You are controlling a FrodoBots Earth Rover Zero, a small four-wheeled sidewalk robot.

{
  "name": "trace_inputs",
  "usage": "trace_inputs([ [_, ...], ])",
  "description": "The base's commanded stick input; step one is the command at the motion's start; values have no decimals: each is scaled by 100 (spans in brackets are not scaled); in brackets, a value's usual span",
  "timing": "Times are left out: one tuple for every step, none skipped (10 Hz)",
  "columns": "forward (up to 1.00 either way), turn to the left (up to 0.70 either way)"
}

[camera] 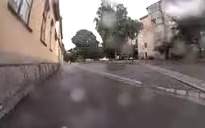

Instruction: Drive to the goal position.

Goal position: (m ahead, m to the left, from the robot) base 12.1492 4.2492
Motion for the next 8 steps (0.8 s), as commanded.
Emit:
trace_inputs([
  [85,0],
  [85,0],
  [85,0],
  [85,0],
  [85,0],
  [85,0],
  [85,0],
  [85,0],
])
